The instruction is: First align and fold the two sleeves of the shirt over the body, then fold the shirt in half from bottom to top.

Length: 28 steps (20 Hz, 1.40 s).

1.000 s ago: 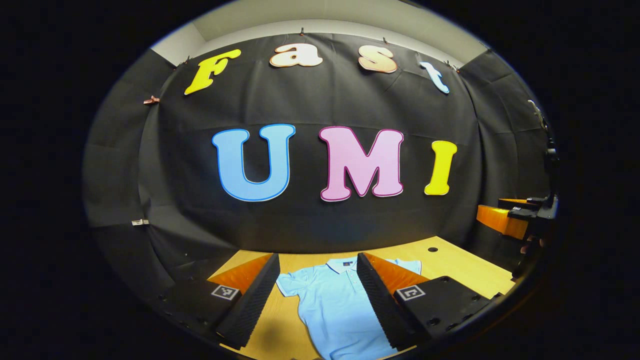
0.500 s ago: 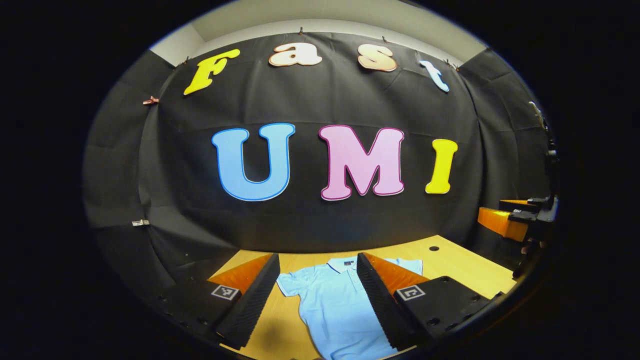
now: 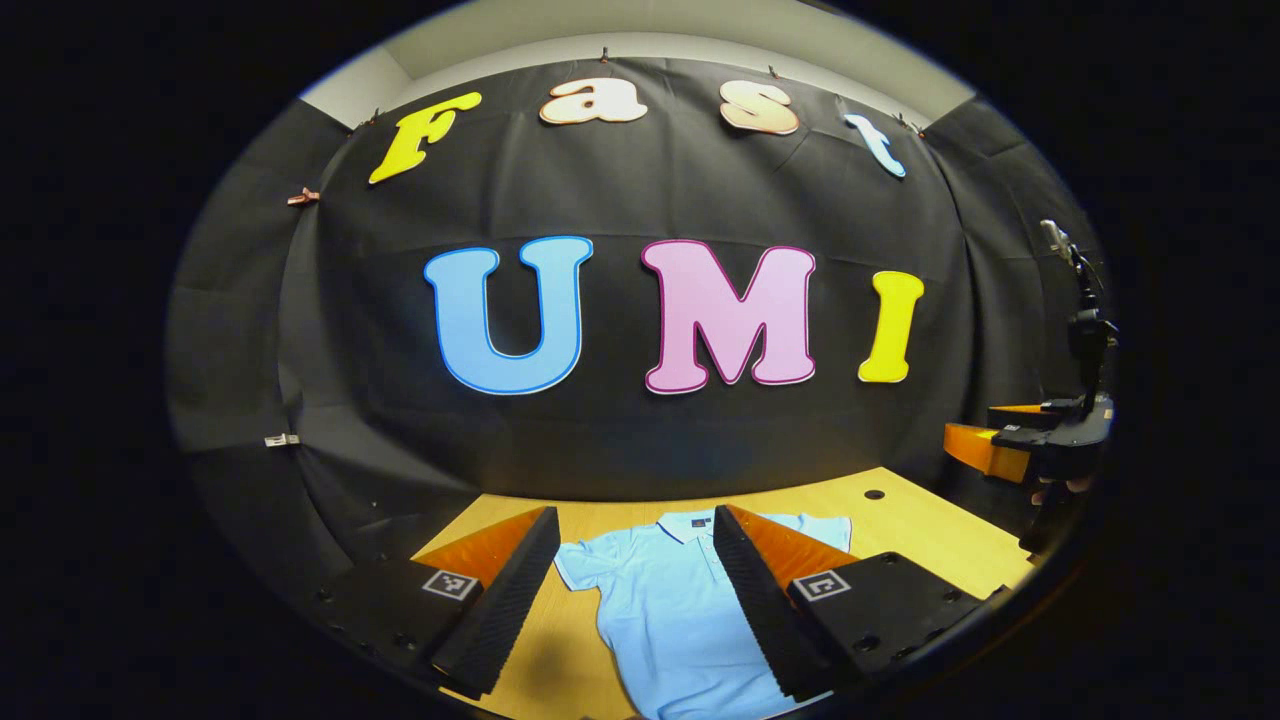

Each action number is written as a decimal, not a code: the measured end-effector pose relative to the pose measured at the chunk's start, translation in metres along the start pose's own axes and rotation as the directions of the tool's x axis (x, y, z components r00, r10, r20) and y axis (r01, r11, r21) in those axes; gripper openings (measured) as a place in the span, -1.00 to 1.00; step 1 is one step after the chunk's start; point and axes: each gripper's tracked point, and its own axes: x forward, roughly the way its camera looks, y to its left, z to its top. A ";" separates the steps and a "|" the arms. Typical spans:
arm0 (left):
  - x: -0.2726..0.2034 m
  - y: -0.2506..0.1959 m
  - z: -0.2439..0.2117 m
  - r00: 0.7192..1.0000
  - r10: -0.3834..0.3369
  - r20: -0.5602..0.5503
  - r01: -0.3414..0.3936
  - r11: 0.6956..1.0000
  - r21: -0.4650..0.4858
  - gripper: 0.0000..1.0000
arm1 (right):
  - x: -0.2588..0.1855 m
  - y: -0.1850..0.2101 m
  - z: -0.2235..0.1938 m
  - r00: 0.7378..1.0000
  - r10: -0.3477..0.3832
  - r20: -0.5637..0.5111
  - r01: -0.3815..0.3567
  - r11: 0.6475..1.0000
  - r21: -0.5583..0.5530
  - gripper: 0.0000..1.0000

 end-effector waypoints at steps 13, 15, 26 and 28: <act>0.036 0.003 -0.023 0.990 0.118 -0.083 -0.118 0.993 0.006 0.97 | 0.126 -0.021 -0.080 0.979 0.031 -0.201 -0.029 1.000 0.009 0.95; 0.039 0.004 -0.028 0.986 0.135 -0.103 -0.135 0.991 0.000 0.97 | 0.145 -0.026 -0.097 0.971 0.024 -0.239 -0.022 1.000 0.010 0.94; 0.065 0.004 -0.053 0.966 0.179 -0.186 -0.180 0.984 0.011 0.97 | 0.227 -0.044 -0.217 0.876 0.020 -0.482 -0.040 0.999 -0.030 0.95; 0.072 0.003 -0.058 0.964 0.181 -0.194 -0.180 0.983 0.023 0.96 | 0.241 -0.049 -0.234 0.862 0.013 -0.507 -0.027 0.999 -0.020 0.94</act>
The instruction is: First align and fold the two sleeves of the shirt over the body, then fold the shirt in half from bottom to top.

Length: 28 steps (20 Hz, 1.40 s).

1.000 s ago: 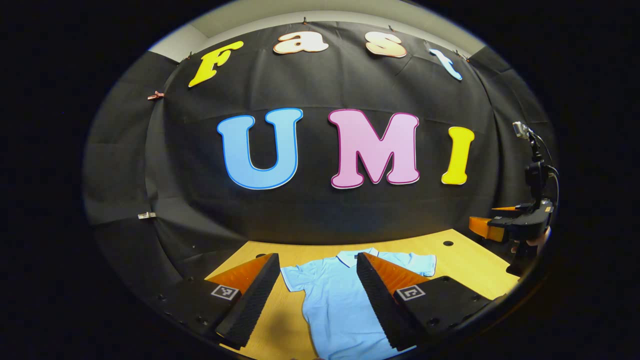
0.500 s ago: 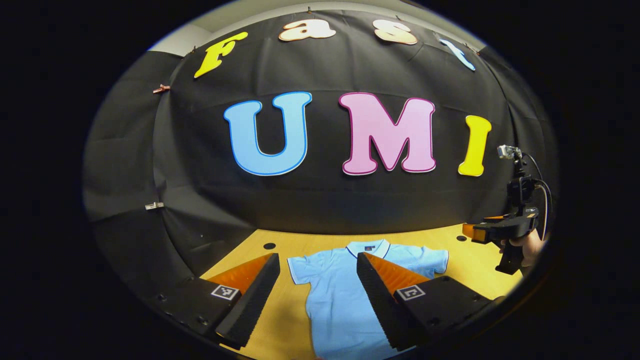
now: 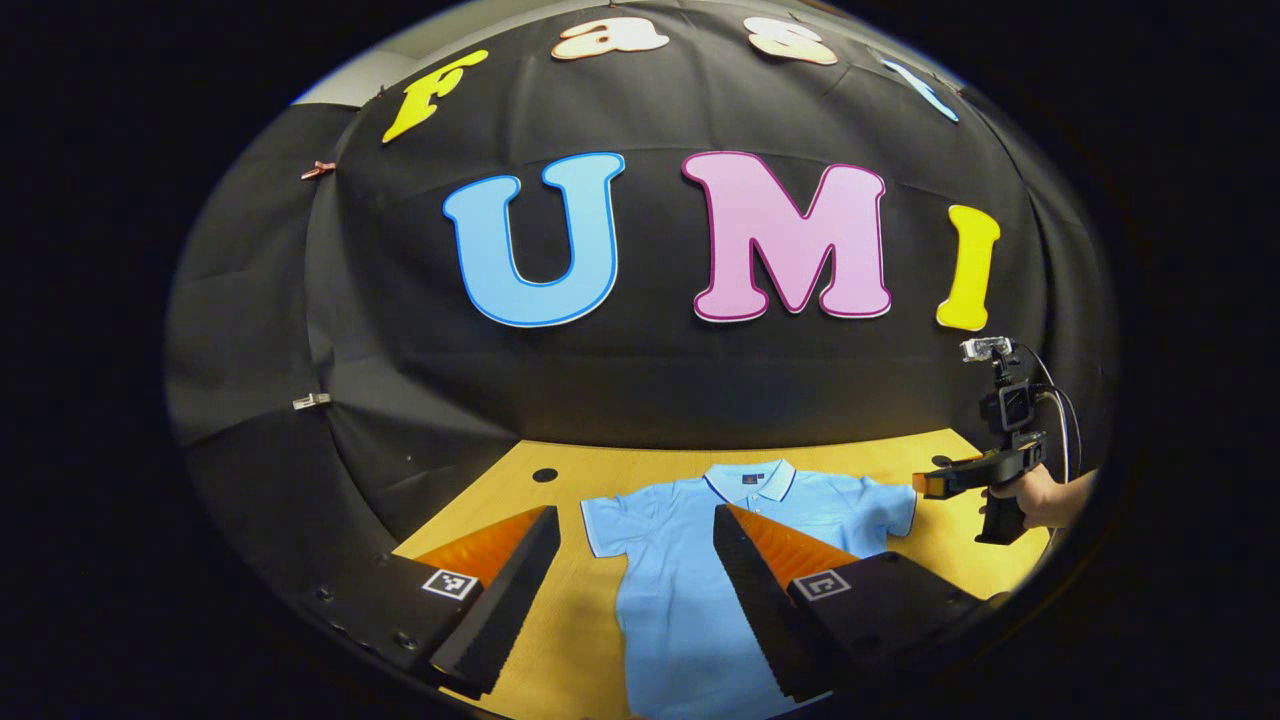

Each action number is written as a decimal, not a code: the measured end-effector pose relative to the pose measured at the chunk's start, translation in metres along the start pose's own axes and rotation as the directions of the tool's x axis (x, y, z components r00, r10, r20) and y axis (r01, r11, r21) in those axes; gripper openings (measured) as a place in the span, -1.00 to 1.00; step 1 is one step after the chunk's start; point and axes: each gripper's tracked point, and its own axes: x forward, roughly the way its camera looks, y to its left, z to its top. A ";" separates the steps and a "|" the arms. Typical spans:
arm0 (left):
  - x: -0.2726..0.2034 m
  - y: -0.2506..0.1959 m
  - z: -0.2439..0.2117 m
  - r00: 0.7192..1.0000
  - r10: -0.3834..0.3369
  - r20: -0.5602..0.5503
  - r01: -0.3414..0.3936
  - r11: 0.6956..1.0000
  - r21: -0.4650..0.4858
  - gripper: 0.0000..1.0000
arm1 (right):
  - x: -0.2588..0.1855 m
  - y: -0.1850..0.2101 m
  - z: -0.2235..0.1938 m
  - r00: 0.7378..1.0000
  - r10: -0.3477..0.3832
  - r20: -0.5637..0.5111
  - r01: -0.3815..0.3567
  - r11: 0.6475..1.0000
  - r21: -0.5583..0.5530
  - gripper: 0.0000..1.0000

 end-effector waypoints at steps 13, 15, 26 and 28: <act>0.027 -0.014 -0.026 0.996 0.018 -0.085 -0.020 1.000 -0.023 0.94 | 0.095 -0.008 -0.037 0.994 0.009 -0.113 -0.004 0.999 0.045 0.94; 0.027 -0.015 -0.030 0.996 0.018 -0.093 -0.020 1.000 -0.018 0.94 | 0.097 -0.004 -0.036 0.994 0.018 -0.110 -0.009 0.997 0.075 0.94; 0.029 -0.017 -0.043 0.995 -0.004 -0.104 0.001 0.999 -0.033 0.94 | 0.095 0.017 -0.037 0.989 0.040 -0.140 -0.023 0.992 0.124 -0.85; 0.029 -0.011 -0.048 0.994 -0.005 -0.109 0.000 0.999 -0.042 0.94 | 0.089 0.018 -0.035 0.990 0.024 -0.142 -0.009 0.994 0.107 -0.78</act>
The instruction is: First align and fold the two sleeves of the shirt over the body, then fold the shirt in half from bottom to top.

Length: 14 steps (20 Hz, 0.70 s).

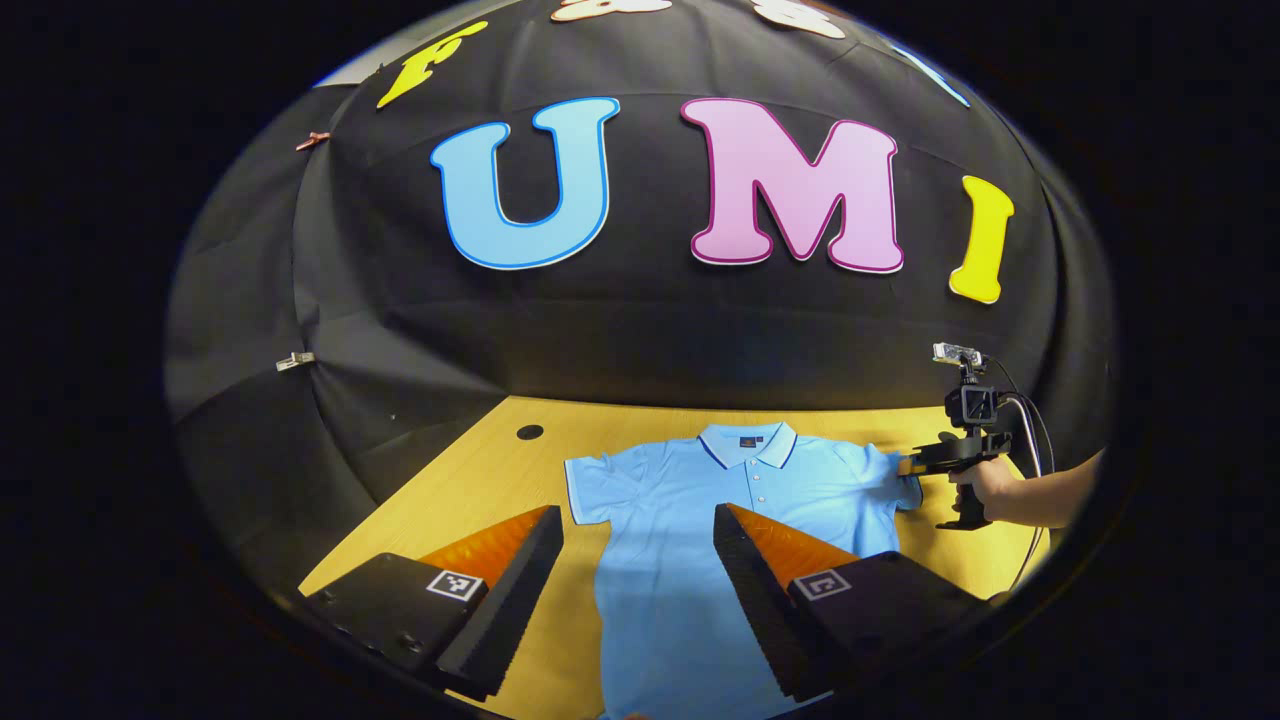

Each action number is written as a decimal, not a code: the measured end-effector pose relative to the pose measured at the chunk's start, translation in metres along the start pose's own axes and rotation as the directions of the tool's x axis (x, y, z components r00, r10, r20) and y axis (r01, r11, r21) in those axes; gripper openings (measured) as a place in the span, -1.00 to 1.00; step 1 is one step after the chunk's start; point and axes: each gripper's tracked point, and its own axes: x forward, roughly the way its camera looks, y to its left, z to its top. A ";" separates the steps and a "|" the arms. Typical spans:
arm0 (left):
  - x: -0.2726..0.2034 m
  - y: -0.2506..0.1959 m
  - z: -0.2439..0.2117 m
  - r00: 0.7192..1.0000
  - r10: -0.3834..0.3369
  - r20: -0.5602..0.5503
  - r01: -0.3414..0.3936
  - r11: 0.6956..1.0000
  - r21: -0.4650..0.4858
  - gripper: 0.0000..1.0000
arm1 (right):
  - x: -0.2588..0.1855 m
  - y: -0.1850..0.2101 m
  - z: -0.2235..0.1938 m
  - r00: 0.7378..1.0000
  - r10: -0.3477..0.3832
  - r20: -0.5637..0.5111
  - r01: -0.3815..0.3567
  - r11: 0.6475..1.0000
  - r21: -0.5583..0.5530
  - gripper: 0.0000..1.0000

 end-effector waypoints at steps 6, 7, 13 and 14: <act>-0.011 0.031 -0.009 1.000 0.017 0.010 -0.016 0.999 -0.032 0.94 | -0.026 0.033 0.040 0.995 -0.018 0.101 0.025 0.997 -0.069 -0.87; -0.013 0.037 -0.011 1.000 0.019 0.007 -0.019 0.999 -0.042 0.94 | -0.030 0.044 0.045 0.993 -0.009 0.114 0.018 0.996 -0.085 -0.91; -0.024 0.074 -0.022 0.999 0.052 -0.004 -0.052 0.995 -0.085 0.94 | -0.044 0.126 0.050 0.988 0.069 0.139 -0.047 0.987 -0.156 -0.92; -0.025 0.080 -0.024 0.998 0.055 -0.006 -0.055 0.994 -0.090 0.94 | -0.045 0.140 0.046 0.988 0.082 0.131 -0.060 0.984 -0.167 -0.91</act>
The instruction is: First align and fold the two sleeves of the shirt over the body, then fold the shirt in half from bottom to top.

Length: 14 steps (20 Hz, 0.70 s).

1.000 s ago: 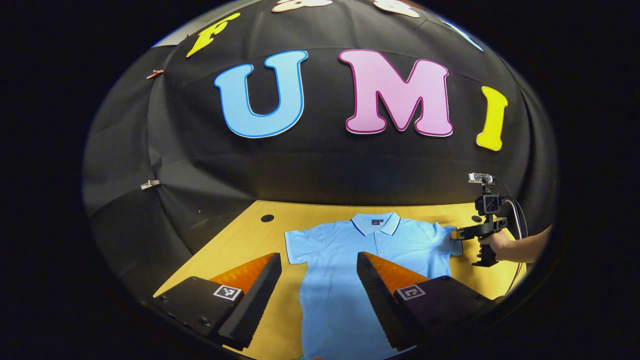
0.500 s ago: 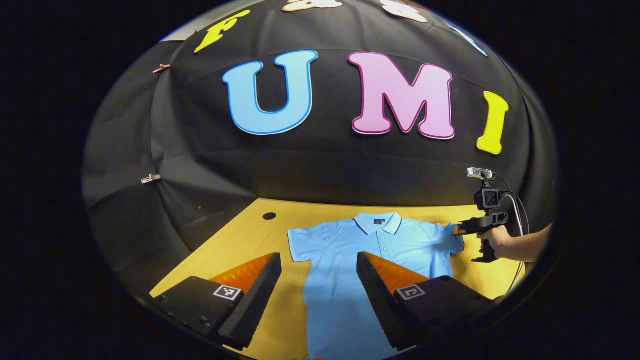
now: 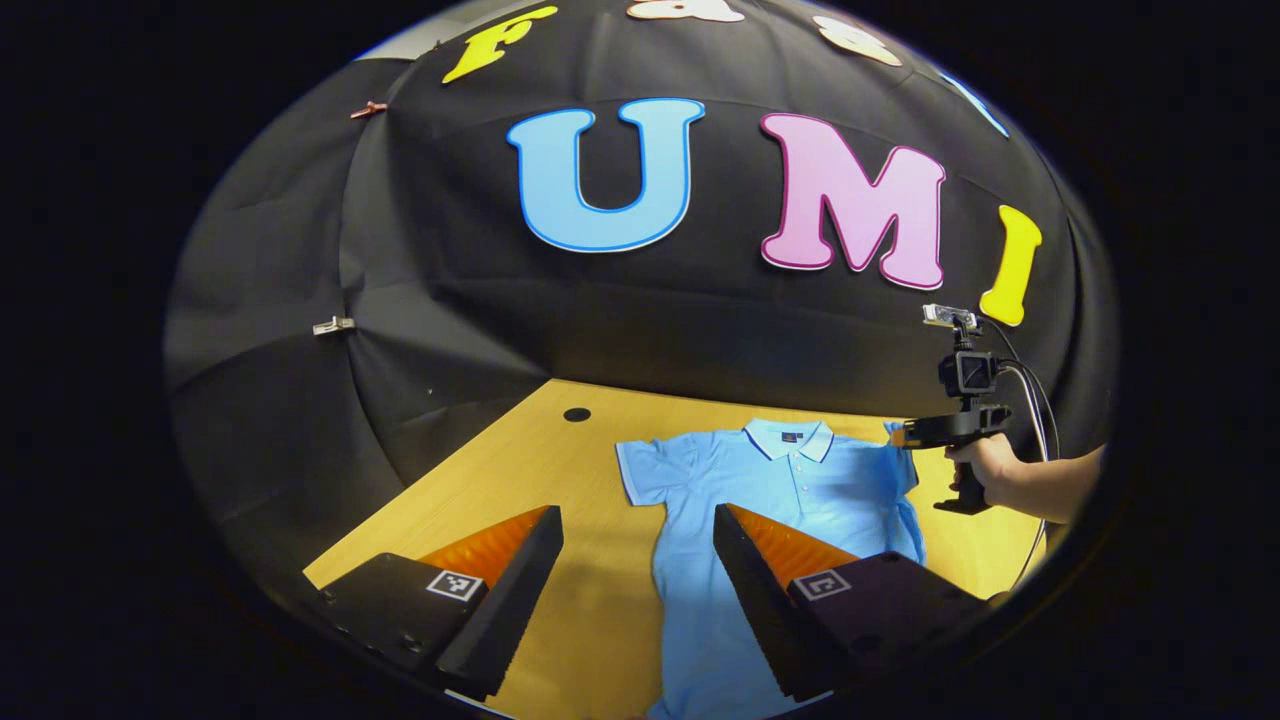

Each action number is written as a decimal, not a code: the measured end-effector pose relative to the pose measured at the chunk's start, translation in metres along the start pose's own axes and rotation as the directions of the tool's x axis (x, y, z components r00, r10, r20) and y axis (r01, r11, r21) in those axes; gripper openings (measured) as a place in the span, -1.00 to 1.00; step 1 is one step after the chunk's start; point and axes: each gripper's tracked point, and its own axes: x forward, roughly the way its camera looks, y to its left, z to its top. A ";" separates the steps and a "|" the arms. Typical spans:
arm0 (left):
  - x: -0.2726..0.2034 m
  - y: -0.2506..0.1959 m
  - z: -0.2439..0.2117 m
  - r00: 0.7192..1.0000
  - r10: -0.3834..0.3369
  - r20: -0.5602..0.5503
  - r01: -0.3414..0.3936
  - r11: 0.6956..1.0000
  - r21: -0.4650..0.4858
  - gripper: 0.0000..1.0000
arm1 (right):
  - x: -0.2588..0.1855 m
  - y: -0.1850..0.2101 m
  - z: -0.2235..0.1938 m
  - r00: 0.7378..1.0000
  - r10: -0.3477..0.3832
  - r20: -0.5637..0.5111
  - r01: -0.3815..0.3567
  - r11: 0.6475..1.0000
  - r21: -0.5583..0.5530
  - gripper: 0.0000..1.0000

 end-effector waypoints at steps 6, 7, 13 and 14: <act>-0.006 0.033 -0.002 1.000 0.032 0.000 -0.032 0.999 -0.015 0.94 | 0.000 0.079 -0.028 0.993 0.097 -0.071 -0.100 0.994 -0.036 -0.78; -0.007 0.037 -0.003 0.999 0.037 -0.004 -0.037 0.999 -0.016 0.94 | -0.001 0.093 -0.033 0.988 0.132 -0.085 -0.134 0.991 -0.014 -0.87; -0.006 0.047 -0.006 0.999 0.041 -0.008 -0.041 0.999 -0.028 0.94 | -0.010 0.125 -0.039 0.974 0.209 -0.092 -0.210 0.978 -0.002 -0.22; -0.004 0.046 -0.004 0.999 0.035 -0.007 -0.035 0.999 -0.028 0.94 | -0.014 0.124 -0.037 0.975 0.209 -0.081 -0.211 0.977 -0.011 0.01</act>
